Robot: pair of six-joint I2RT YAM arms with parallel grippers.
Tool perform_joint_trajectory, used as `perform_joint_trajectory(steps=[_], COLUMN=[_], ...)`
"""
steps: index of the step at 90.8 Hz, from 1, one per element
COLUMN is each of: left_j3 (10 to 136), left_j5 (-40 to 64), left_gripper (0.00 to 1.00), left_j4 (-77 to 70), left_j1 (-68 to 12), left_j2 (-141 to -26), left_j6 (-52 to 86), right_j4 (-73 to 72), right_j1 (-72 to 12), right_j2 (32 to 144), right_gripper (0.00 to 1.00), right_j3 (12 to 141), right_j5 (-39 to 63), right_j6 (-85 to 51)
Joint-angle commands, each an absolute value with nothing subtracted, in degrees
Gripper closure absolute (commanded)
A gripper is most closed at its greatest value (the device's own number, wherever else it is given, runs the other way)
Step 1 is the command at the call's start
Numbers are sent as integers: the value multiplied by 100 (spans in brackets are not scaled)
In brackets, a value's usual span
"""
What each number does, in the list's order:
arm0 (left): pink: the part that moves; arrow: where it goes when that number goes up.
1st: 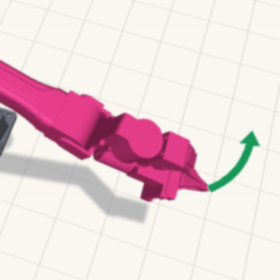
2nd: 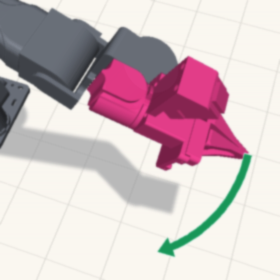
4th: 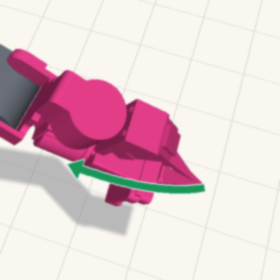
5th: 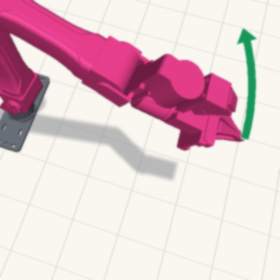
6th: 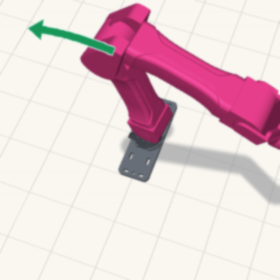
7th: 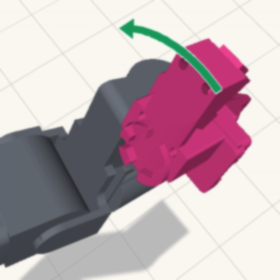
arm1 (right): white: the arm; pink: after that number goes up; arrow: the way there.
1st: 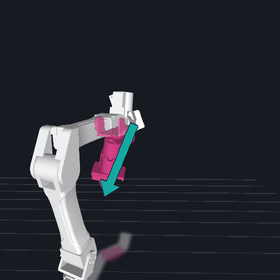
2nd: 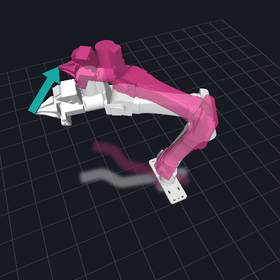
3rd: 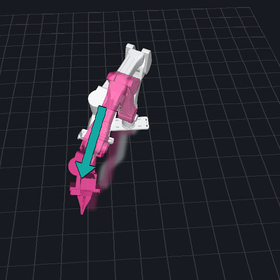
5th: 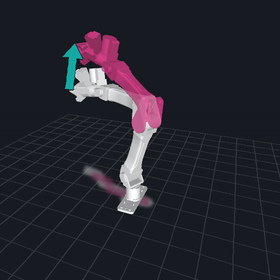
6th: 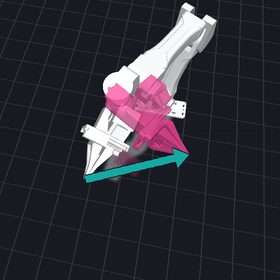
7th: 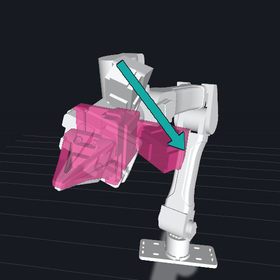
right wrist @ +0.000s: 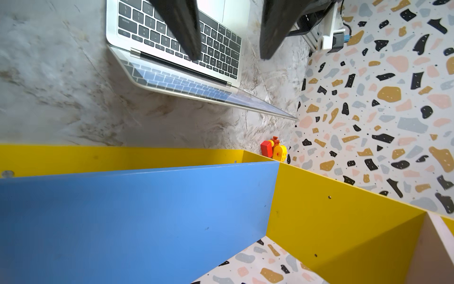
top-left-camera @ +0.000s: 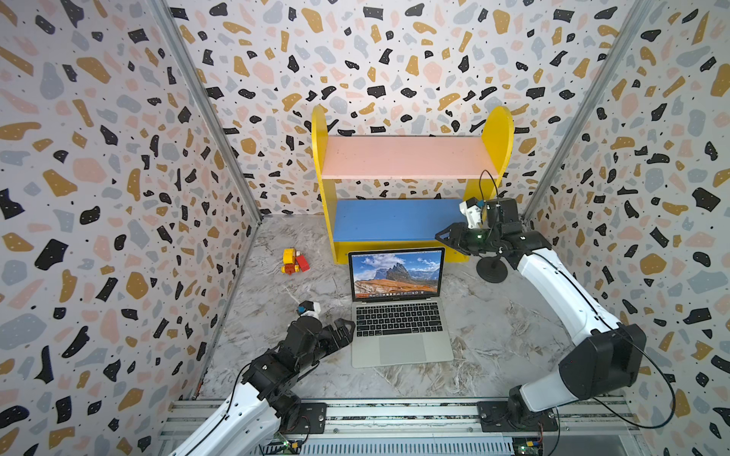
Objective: Close the laptop lid and set it aside
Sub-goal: Close the lid of the laptop.
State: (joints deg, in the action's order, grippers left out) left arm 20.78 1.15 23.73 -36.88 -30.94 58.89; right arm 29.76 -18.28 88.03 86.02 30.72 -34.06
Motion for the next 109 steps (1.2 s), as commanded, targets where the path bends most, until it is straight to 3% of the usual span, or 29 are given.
perform_joint_trajectory(steps=[1, 40, 49, 72, 82, 109], left_j3=[1858, 1656, 1650, 1742, 1770, 1851], left_j5=[-150, -60, 97, 313, 370, 653], left_gripper=[0, 1, 15, 83, 100, 100], left_j4=[1957, -91, -410, -643, -661, -979], left_j1=[-4205, -5600, -5611, -5615, -5615, -5608], left_j2=[-3218, -4988, -5348, -5870, -6010, -6765], left_j6=[6409, 6919, 6940, 6967, 6973, 7114], right_j4=[3665, 5148, 5297, 5431, 5448, 5687], right_j1=[-2158, -2855, -2912, -3033, -3050, -3106], right_j2=[9072, 10811, 11095, 11622, 11804, 12332], right_gripper=[64, 73, 73, 72, 72, 72], right_j3=[9215, 11701, 12106, 12812, 12958, 13428], right_j5=[2713, 1928, 1853, 1795, 1795, 1774], right_j6=[-3108, -2488, -2455, -2376, -2369, -2315])
